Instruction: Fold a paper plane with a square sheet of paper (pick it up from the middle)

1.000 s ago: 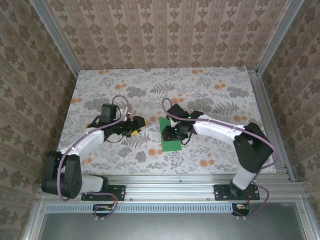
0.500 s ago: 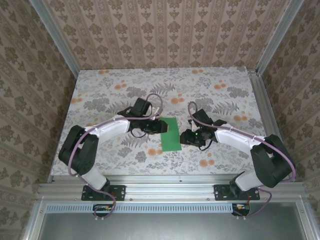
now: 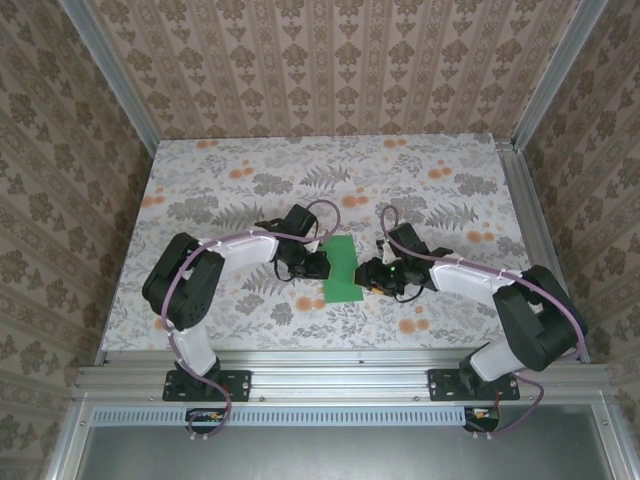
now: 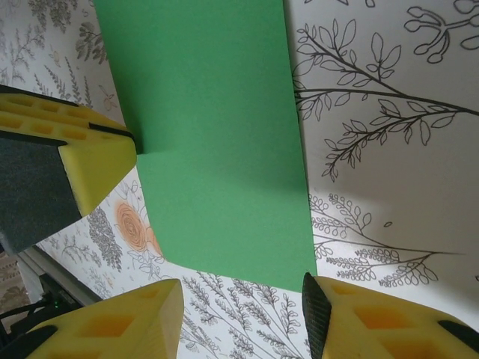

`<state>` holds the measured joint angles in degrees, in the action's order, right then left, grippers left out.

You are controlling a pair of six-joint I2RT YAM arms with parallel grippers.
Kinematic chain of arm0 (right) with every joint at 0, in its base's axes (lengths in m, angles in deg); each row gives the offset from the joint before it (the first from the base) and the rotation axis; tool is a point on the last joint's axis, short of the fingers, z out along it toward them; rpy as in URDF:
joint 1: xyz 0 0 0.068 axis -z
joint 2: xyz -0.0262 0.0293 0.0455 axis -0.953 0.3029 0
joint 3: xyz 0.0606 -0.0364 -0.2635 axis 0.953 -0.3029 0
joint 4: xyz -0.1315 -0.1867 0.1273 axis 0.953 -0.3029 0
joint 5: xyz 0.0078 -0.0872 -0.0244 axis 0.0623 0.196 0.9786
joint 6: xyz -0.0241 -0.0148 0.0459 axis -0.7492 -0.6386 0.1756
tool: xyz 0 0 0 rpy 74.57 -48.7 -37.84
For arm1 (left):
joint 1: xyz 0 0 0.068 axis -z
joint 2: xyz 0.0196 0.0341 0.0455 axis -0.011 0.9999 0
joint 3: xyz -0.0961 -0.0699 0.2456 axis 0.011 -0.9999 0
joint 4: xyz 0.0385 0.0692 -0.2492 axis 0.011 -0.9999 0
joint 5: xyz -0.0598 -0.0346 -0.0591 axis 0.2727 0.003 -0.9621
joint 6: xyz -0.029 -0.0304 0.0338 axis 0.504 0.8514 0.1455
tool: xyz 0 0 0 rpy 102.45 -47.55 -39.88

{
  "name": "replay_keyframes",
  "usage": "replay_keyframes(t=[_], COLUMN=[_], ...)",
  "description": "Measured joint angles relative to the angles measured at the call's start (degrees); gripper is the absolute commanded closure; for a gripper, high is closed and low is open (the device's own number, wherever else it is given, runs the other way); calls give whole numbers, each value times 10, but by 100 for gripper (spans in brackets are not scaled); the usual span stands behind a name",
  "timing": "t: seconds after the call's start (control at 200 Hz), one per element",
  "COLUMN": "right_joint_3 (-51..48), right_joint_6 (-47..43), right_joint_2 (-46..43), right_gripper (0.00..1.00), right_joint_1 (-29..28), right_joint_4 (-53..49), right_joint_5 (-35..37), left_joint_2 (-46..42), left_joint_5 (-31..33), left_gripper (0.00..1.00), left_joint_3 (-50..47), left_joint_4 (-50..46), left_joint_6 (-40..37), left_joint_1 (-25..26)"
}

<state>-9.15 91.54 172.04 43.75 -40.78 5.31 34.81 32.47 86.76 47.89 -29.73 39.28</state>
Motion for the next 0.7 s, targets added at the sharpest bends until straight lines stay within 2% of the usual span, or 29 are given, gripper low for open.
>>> replay_keyframes(t=[0.41,0.7], right_joint_3=[0,0], right_joint_6=[2,16], right_joint_2=[37,61], right_gripper=[50,53], right_joint_1=[0,0], right_joint_4=[12,49], right_joint_5=[-7,-42], left_joint_2=[33,35], left_joint_5=[5,1], left_gripper=[87,88], left_joint_3=[16,16], left_joint_4=[-4,-4], left_joint_6=[-21,-29], left_joint_1=[0,-5])
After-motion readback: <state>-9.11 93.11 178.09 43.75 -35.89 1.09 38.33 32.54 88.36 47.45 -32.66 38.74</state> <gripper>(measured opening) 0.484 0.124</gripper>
